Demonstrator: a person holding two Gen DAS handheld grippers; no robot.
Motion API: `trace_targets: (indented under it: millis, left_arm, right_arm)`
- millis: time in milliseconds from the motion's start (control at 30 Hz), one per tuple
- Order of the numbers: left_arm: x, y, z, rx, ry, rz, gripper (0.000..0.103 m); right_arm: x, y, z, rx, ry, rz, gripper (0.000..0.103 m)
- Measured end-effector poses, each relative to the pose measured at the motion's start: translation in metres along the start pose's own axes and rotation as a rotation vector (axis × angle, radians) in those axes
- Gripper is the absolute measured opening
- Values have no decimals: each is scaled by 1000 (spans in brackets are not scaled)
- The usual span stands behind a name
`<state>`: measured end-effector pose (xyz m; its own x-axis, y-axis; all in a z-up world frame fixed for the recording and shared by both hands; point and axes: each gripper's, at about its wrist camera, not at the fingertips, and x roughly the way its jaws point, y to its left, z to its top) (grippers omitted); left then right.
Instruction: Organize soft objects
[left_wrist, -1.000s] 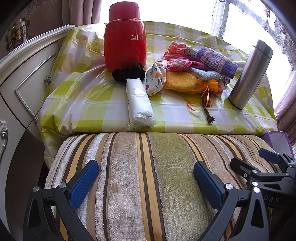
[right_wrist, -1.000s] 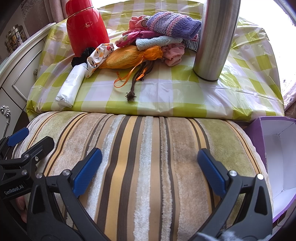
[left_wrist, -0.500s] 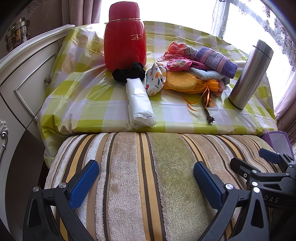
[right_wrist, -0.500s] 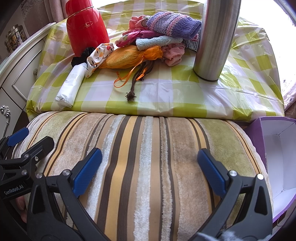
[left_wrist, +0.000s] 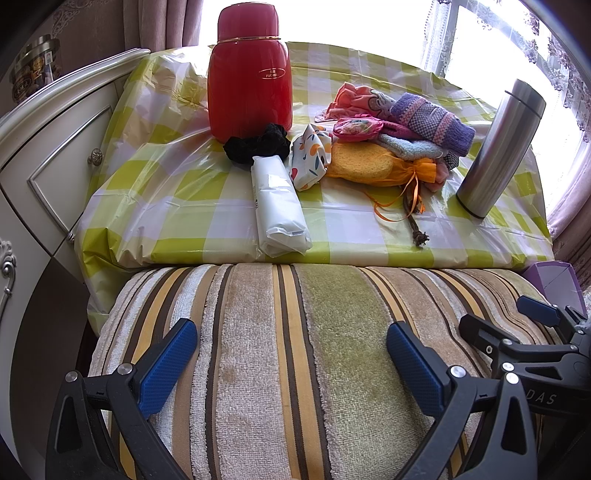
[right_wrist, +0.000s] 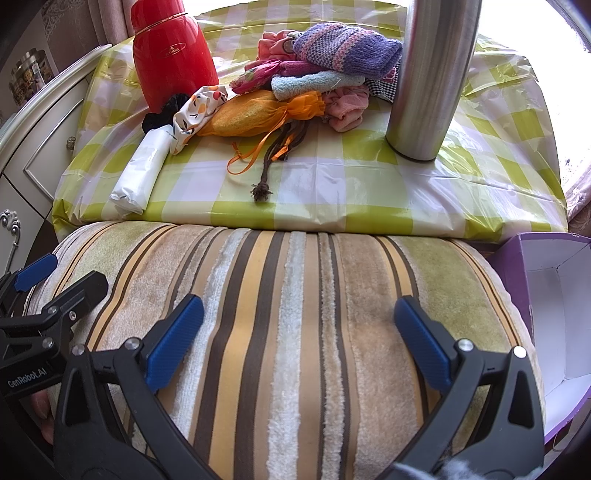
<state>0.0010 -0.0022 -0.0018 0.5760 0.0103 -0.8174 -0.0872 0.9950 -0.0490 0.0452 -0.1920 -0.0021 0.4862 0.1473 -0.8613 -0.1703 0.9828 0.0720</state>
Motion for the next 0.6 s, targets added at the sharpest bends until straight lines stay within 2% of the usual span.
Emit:
trace_targets:
  millis: [233, 400, 500, 533, 600]
  left_arm:
    - [1, 1, 2, -7, 14, 3, 103]
    - [4, 9, 5, -56, 46, -37, 103]
    - [0, 9, 5, -46, 47, -44, 102]
    - [-4, 10, 6, -57, 24, -40, 101]
    - [-5, 10, 14, -48, 22, -57, 87]
  right_arm:
    - [-1, 0, 0, -1, -3, 1, 103]
    - [-2, 0, -1, -1, -5, 7, 103]
    - [-3, -1, -1, -3, 10, 23, 103]
    - [-3, -1, -1, -8, 18, 27, 103]
    - [-1, -1, 3, -21, 64, 47, 103]
